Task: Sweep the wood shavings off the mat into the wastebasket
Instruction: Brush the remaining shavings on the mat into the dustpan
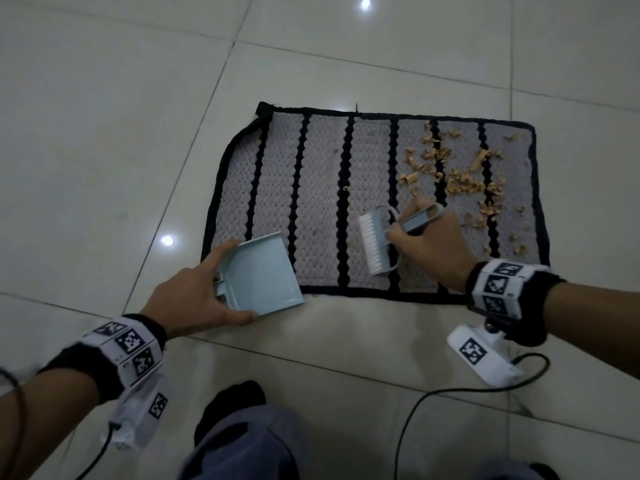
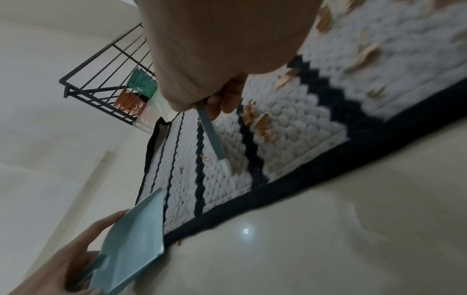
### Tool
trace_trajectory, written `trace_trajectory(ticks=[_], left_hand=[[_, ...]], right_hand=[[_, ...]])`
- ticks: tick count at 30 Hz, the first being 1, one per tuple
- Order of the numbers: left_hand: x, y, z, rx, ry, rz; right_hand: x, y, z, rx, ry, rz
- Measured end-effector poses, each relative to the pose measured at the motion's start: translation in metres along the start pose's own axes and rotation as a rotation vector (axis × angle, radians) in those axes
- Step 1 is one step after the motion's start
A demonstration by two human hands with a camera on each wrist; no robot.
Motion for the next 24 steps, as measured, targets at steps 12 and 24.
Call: trace_trajectory(ticks=[12,24], left_hand=[[-0.031,0.004,0.023,-0.028,-0.096,-0.039],[-0.052,0.008,0.052,-0.031,-0.127,-0.027]], right_hand=[[0.025,-0.047,0.011,0.094,0.048,0.081],[0.021,-0.009,0.037,-0.186,0.032,0.119]])
Point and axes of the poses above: each hand's wrist, its own z-axis towards the middle knuckle, its own y-axis out of the back of the hand, x = y × z, the point moved 1 cm from there along z, towards the middle knuckle, and after that the axes turned 4 degrees about z, right-handed, at the moved point
